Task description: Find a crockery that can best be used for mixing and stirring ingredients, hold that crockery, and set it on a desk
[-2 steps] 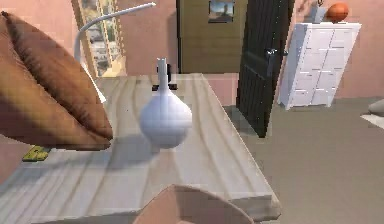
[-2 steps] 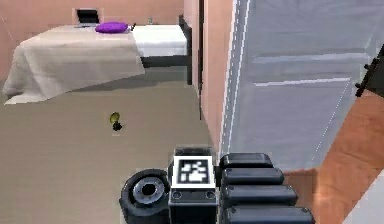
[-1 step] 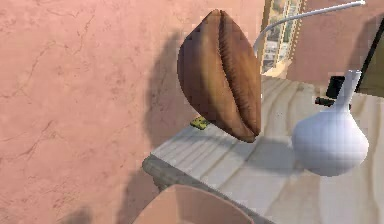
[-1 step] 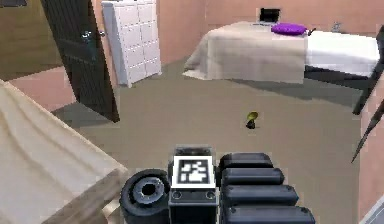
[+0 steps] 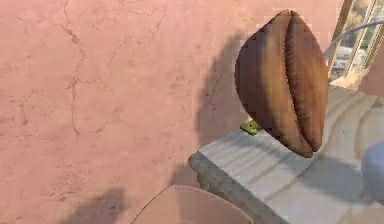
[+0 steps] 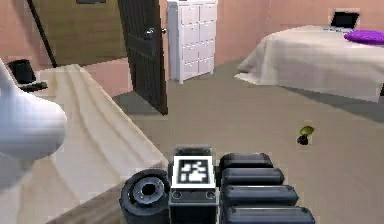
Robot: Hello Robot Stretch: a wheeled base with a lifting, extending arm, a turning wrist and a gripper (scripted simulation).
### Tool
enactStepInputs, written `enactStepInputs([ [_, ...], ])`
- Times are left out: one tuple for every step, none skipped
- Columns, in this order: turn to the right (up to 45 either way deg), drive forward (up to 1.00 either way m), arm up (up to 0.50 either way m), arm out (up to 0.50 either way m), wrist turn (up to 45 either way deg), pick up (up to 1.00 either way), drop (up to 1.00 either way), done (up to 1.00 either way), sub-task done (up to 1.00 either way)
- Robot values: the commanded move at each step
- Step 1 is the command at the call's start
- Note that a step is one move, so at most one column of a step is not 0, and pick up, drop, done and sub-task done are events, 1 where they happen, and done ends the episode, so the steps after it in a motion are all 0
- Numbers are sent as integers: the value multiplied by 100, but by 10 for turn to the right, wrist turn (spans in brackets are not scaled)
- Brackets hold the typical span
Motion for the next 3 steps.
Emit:
enactStepInputs([
  [450,0,0,0,0,0,0,0,0],
  [450,0,0,0,0,0,0,0,0],
  [90,0,0,0,0,0,0,0,0],
])
